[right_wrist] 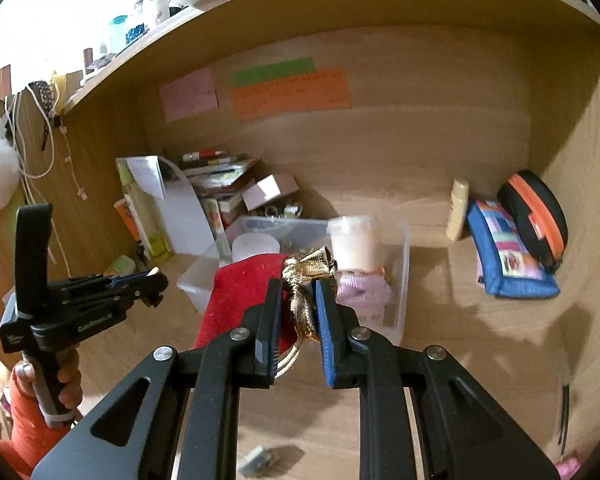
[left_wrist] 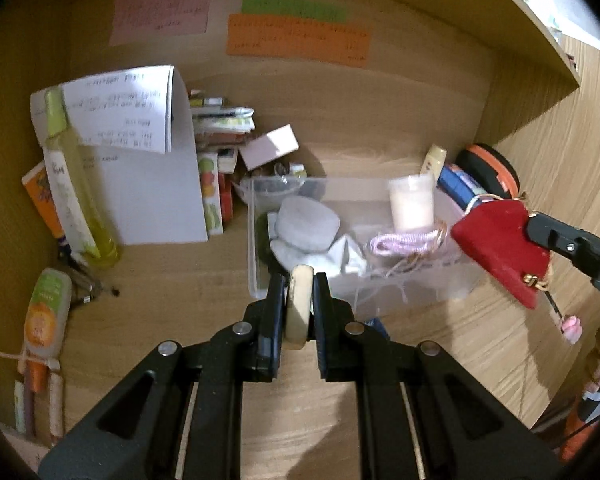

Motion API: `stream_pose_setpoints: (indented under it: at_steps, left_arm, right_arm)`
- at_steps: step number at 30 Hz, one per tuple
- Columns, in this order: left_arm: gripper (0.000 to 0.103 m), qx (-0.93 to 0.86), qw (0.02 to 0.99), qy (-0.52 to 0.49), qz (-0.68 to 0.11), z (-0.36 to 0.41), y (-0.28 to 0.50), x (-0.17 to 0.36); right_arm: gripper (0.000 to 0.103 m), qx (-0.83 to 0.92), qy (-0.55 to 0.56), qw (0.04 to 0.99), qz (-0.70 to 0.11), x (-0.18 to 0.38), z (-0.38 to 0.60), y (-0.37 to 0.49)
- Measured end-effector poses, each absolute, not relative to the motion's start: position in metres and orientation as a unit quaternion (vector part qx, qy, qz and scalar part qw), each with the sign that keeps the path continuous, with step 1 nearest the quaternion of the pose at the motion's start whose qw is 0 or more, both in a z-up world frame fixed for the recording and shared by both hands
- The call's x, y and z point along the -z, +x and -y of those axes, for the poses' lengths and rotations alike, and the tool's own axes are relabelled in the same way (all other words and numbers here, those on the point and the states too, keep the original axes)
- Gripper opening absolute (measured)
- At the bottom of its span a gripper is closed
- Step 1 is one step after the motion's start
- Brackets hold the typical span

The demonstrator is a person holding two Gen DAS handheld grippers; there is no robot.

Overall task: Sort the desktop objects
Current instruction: 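Carry the cream block and red pouch over the clear bin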

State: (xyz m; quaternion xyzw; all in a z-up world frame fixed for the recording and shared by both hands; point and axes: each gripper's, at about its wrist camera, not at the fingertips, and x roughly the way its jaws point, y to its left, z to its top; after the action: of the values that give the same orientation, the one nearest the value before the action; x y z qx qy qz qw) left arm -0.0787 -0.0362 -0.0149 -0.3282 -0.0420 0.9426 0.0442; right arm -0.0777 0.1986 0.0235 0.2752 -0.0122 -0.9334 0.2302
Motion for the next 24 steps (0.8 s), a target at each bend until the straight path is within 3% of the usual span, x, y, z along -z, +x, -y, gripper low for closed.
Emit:
stream_pose_setpoints:
  at_steps: [11,24]
  left_arm:
    - [0.013,-0.943,0.057,-0.325,0.047,0.040,-0.113,0.004]
    - [0.013,-0.925,0.073,-0.368,0.058,0.042,-0.156,0.032]
  right_arm:
    - [0.015,0.932,0.270,0.241,0.016,-0.029,-0.176,-0.119]
    - [0.015,0.927,0.297,0.231,-0.013,-0.002,-0.143,-0.160]
